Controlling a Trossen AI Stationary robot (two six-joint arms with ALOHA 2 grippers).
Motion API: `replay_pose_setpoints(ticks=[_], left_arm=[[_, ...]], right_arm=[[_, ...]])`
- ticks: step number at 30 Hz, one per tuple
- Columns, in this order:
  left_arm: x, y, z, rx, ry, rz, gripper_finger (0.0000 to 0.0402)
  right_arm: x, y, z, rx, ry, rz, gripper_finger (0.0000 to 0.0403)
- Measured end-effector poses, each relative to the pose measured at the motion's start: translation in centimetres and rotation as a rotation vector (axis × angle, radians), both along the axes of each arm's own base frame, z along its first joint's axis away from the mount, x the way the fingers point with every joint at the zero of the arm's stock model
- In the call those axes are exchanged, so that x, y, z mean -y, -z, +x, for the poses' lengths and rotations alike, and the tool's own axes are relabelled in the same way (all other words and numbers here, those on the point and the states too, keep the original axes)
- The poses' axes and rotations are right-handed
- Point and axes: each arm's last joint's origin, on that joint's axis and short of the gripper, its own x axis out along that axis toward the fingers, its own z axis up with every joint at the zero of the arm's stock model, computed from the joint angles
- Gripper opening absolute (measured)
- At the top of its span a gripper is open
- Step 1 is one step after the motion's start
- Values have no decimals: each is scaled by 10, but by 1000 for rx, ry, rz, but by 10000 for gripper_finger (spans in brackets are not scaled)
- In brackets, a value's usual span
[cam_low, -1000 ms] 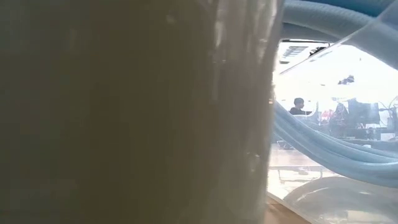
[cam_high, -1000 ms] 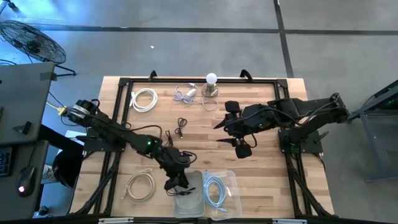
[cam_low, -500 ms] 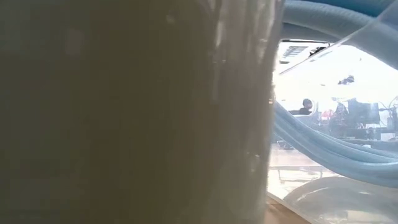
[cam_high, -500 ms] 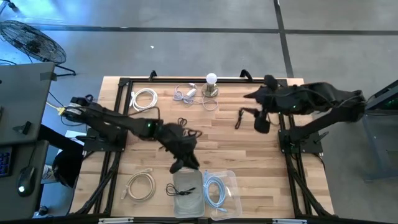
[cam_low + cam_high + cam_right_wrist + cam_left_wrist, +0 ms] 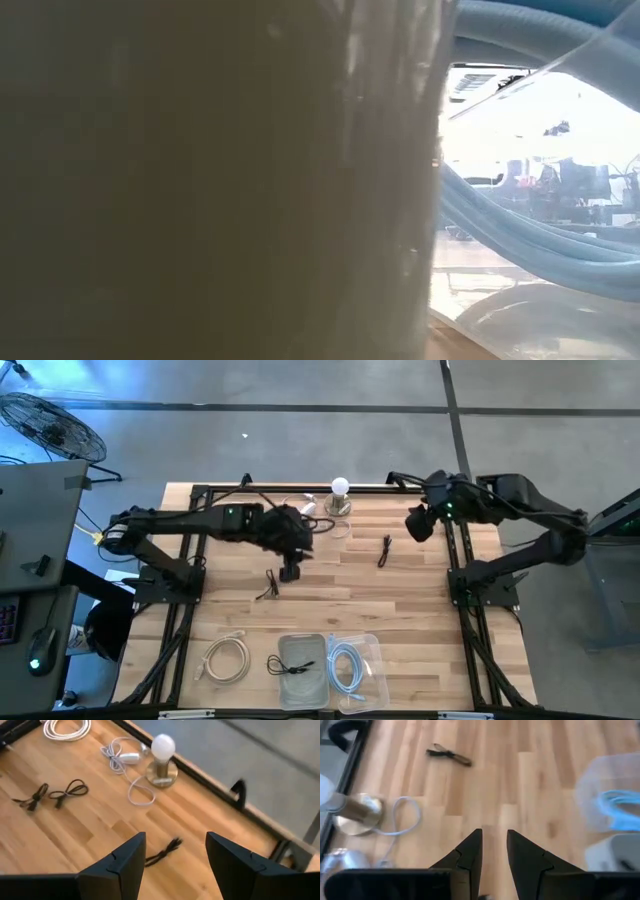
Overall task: Pick & Place USB Port
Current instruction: Put the black charger cable into the gray bin
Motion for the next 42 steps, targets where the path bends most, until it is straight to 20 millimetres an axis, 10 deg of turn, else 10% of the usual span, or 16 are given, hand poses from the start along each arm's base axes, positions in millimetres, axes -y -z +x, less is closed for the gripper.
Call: replay_pose_setpoints(ticks=[13,30,42], left_arm=[[-62,3,-15,-49,33,74,88],[-81,10,-33,-196,101,156,88],[-84,12,-38,-262,119,228,88]], right_arm=[[38,37,50,-172,61,152,199],[77,83,77,-349,149,301,199],[73,172,67,-182,80,492,199]])
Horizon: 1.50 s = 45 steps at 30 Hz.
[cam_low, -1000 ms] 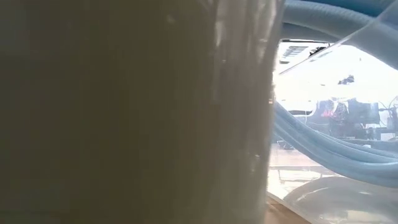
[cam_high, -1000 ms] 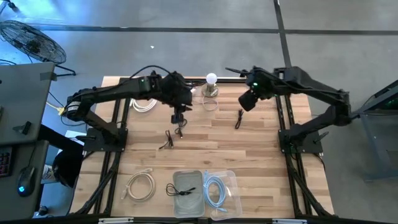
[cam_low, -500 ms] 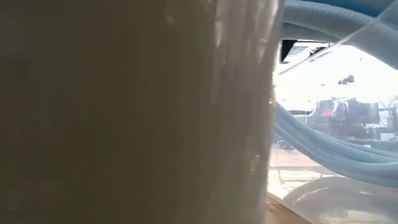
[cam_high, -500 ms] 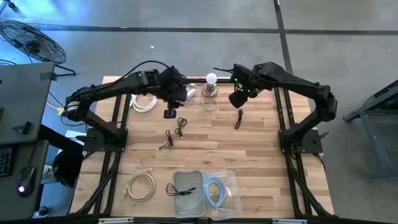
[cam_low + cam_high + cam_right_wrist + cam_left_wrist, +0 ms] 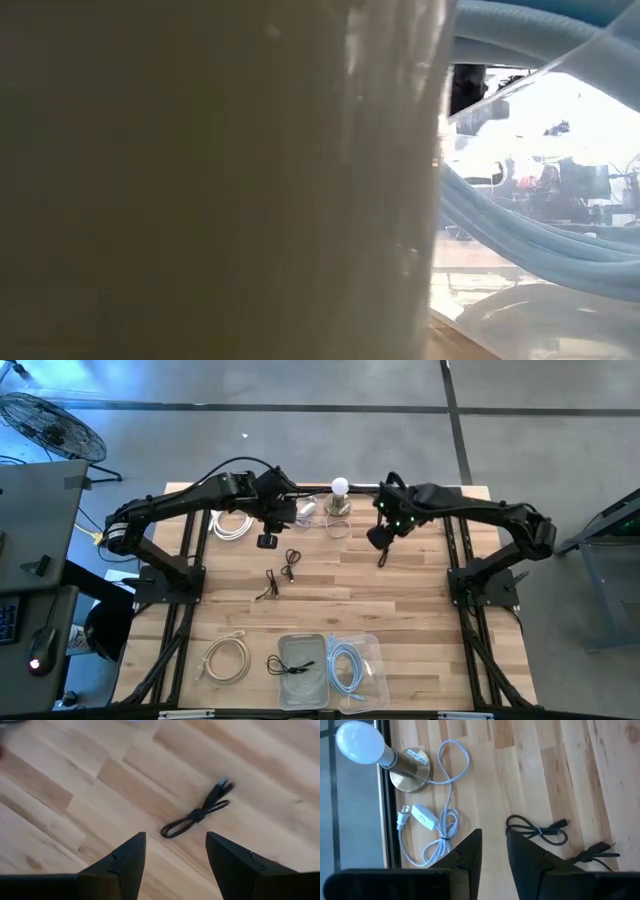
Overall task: Pick & Place USB Port
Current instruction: Put the black charger cable into the gray bin
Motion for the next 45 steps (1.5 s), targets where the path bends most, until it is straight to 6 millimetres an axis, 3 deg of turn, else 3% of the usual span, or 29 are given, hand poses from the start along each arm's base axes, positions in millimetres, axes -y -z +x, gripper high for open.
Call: replay_pose_setpoints(ticks=[7,13,21,30,39,45], left_arm=[[-1,-1,2,19,2,10,88],[-1,-2,2,29,2,15,88],[-1,-2,3,34,3,17,88],[0,-1,1,15,-2,6,88],[0,1,-1,-8,-4,-4,88],[0,1,-1,-8,-4,-4,88]], right_arm=[[-2,46,-15,-57,113,53,199],[-1,61,-19,-36,163,77,199],[6,64,-20,-5,205,73,199],[11,61,-12,103,132,63,199],[9,62,-15,76,111,71,202],[8,65,-18,41,123,94,227]])
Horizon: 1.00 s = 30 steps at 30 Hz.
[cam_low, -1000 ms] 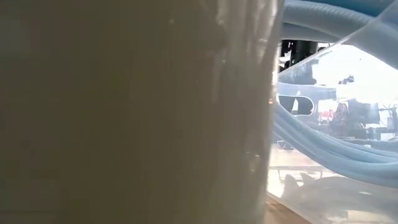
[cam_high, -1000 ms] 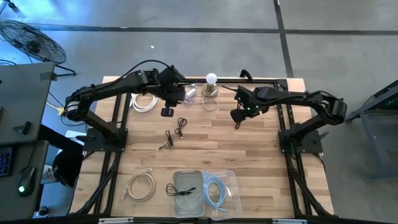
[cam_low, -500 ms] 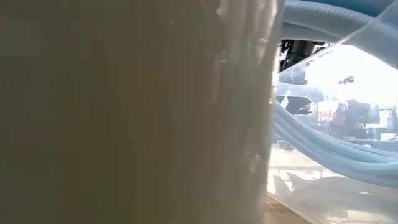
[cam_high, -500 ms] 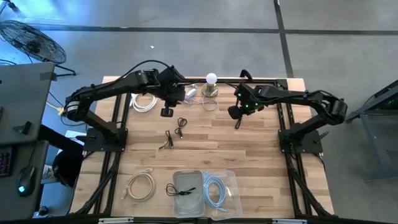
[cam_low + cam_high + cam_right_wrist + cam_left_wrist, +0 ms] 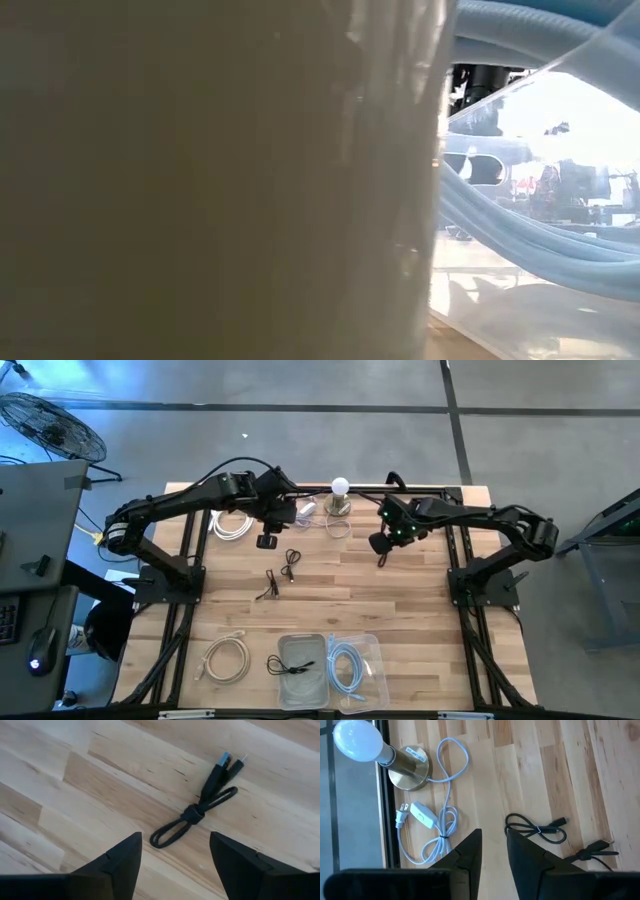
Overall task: Pick & Place USB Port
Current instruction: Put the black charger cable into the gray bin
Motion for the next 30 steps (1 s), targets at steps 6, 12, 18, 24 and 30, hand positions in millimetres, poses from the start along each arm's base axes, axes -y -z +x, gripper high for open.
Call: replay_pose_setpoints(ticks=[6,12,18,24,30], left_arm=[[0,0,0,-2,3,4,88],[0,0,0,2,5,8,88],[0,0,0,3,7,9,88],[0,0,0,2,8,8,88],[0,0,0,2,9,6,88]], right_arm=[[-4,17,-6,3,41,33,247],[-5,31,-8,56,49,38,248],[-6,43,-13,68,90,41,248],[-2,45,-14,99,107,25,248],[3,47,-13,108,123,22,248]])
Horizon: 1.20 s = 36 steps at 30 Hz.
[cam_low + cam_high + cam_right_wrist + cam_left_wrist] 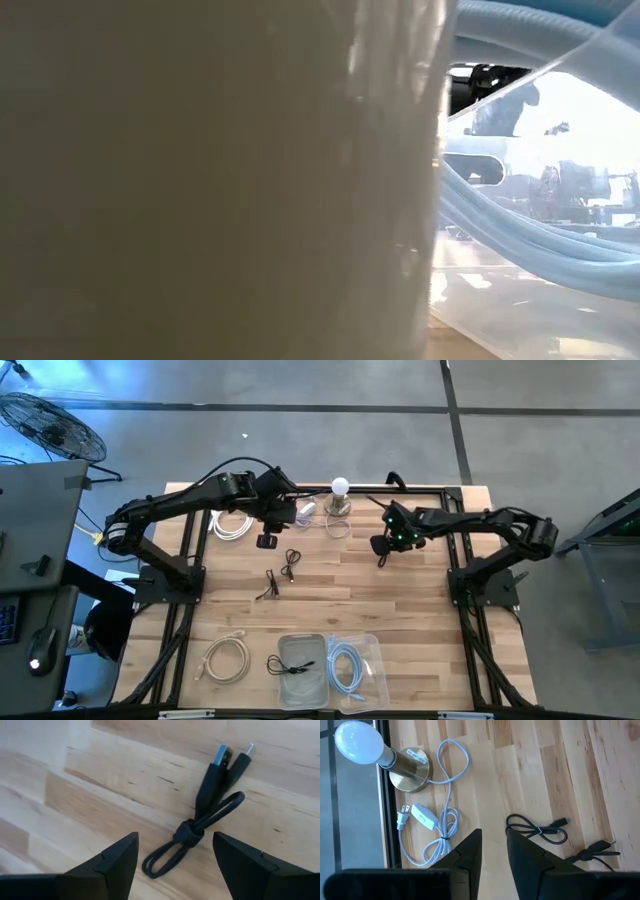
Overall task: Pick & Place USB Port
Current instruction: Put the black charger cable into the gray bin
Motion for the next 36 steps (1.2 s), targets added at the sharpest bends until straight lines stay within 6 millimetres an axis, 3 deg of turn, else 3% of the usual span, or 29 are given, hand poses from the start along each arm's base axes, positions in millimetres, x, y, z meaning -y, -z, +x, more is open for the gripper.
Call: replay_pose_setpoints(ticks=[9,12,15,19,20,30,36], left_arm=[[0,1,-1,-10,-2,-5,88],[0,1,-1,-10,-2,-5,88],[0,1,-1,-10,-2,-5,88],[0,1,-1,-7,-2,-4,88],[0,0,0,-4,-2,-3,88],[0,0,1,6,-4,0,88],[0,-6,8,127,38,-53,88]], right_arm=[[3,17,5,-51,-7,29,247],[3,17,5,-65,-17,11,230],[3,18,4,-90,-46,-14,168],[3,19,3,-104,-121,-54,39],[4,18,4,-100,-153,-72,29],[5,13,4,-139,-210,-105,30],[2,-28,26,-22,-316,-203,30]])
